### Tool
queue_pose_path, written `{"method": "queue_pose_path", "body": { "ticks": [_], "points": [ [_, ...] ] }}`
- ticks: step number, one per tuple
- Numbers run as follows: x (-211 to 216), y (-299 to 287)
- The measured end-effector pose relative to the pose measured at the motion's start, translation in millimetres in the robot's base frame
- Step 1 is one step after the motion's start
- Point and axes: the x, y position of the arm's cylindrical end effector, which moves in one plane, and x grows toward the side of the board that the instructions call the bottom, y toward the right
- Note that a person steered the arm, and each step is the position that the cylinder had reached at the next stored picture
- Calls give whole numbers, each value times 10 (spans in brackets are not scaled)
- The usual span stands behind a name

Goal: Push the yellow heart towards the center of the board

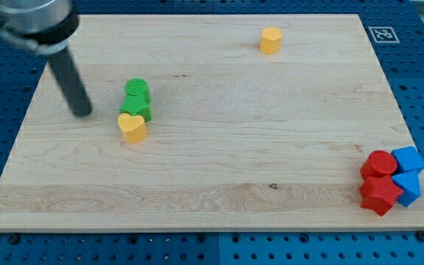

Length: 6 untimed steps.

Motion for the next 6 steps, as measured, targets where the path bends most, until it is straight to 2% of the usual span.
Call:
{"method": "queue_pose_path", "body": {
  "ticks": [1, 6],
  "points": [
    [217, 257],
    [193, 1691]
  ]
}}
